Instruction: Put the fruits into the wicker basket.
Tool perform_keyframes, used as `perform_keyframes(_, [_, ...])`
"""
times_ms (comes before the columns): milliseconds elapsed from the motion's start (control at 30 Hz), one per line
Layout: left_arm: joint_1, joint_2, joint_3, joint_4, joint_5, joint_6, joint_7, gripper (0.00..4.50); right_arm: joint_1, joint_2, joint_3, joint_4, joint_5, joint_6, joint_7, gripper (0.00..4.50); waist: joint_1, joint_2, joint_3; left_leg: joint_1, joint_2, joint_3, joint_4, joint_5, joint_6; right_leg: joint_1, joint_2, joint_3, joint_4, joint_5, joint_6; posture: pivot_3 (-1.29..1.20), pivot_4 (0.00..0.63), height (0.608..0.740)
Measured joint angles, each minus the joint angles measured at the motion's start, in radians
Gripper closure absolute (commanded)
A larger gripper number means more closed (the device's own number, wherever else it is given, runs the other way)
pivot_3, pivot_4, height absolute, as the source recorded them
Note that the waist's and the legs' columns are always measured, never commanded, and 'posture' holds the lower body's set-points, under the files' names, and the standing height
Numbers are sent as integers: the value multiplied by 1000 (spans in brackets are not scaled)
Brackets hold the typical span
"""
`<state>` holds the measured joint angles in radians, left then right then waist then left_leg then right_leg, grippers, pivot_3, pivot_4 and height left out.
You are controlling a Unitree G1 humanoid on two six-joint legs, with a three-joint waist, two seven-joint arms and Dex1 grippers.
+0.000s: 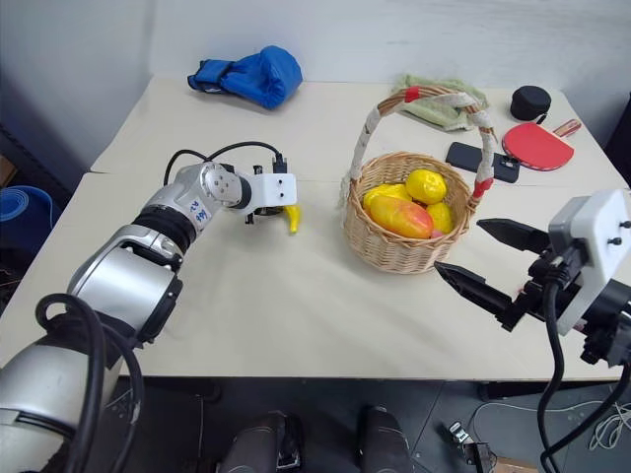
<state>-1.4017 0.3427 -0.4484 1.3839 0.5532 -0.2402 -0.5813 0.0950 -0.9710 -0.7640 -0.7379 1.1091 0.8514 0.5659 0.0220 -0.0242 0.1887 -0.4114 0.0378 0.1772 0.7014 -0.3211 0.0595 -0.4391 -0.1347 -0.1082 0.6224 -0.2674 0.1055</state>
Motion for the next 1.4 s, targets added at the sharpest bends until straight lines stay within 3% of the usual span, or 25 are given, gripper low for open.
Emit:
perform_keyframes(100, [0,0,0,0,3,0,-2,3864,0,0,0,0,1,-1,-1,0,0,0,0,0,0,0,0,0,0,0,0,0,0,0,0,0,150,740])
perform_keyframes(333, [0,5,54,-2,-22,27,-60,3936,0,0,0,2,0,-8,2,0,0,0,0,0,0,0,0,0,0,0,0,0,0,0,0,0,150,740])
perform_keyframes(500, [-6,21,138,-8,-94,37,-172,3936,4,0,0,4,-3,-22,9,0,0,0,0,0,0,0,0,0,0,0,0,0,0,0,0,0,150,740])
perform_keyframes(700, [-10,67,238,-59,-212,42,-414,3936,8,0,0,5,-3,-25,11,0,-1,0,0,0,0,0,0,0,0,0,0,-1,0,0,0,0,150,740])
perform_keyframes(800, [-4,101,280,-186,-298,103,-613,3936,24,0,-11,7,-4,-25,15,0,-1,0,0,0,0,0,0,0,0,0,1,-1,3,0,0,0,150,740])
perform_keyframes(933, [75,96,322,-579,-443,388,-760,3936,34,0,-32,12,-4,-25,21,0,1,0,0,0,-1,-2,1,1,0,3,1,-1,4,1,1,0,150,740])
perform_keyframes(1067, [157,24,319,-946,-537,739,-726,3936,51,0,-71,20,-5,-23,27,0,1,0,0,1,-2,-4,1,2,2,7,1,0,0,2,3,0,150,740])
perform_keyframes(1167, [177,-9,296,-1109,-565,877,-665,3936,70,0,-115,35,-7,-23,31,0,0,0,0,5,-2,-4,1,2,2,11,1,1,-2,2,4,0,150,740])
perform_keyframes(1400, [162,-138,250,-1102,-577,976,-471,3936,90,0,-135,38,-16,-23,30,0,3,1,-1,5,-2,-4,1,2,2,11,0,1,-3,2,4,0,150,740])
